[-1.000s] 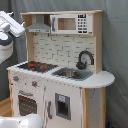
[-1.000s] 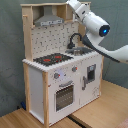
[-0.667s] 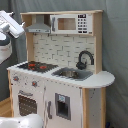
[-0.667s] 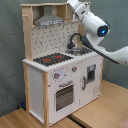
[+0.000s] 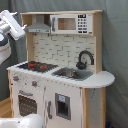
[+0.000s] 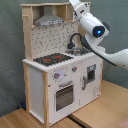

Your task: Play with the kitchen

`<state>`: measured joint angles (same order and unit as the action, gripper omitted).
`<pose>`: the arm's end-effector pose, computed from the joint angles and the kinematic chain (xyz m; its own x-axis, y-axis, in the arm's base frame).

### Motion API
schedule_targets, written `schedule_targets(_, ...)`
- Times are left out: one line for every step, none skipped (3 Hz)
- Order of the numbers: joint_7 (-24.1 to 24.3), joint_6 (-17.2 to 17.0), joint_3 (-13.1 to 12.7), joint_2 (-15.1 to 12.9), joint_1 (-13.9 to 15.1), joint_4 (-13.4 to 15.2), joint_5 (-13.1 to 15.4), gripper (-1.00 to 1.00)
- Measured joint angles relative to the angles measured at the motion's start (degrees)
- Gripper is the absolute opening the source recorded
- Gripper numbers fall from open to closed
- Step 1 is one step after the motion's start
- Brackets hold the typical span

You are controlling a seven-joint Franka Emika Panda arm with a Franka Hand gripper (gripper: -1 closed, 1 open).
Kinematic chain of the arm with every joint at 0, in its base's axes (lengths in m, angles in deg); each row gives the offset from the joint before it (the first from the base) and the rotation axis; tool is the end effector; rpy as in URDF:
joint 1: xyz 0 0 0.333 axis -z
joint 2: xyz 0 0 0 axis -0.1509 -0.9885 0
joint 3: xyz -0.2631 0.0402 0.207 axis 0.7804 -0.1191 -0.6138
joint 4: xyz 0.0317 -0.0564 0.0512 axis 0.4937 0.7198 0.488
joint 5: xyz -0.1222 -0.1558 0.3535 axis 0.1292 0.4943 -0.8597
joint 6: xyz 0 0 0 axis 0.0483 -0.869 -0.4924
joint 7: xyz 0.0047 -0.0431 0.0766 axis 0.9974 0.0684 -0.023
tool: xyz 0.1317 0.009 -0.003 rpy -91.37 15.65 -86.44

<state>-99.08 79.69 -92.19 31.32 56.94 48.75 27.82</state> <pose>0.3622 0.4630 0.7487 0.2432 0.9588 0.1471 -0.4158 -0.0340 0.9088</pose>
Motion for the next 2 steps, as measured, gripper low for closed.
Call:
schedule_targets(4.69,-4.76,0.07,0.75,1.24,-0.30,0.12,1.00)
schedule_targets(9.40,-8.51,0.03,0.87,3.60,-0.66,0.28,1.00)
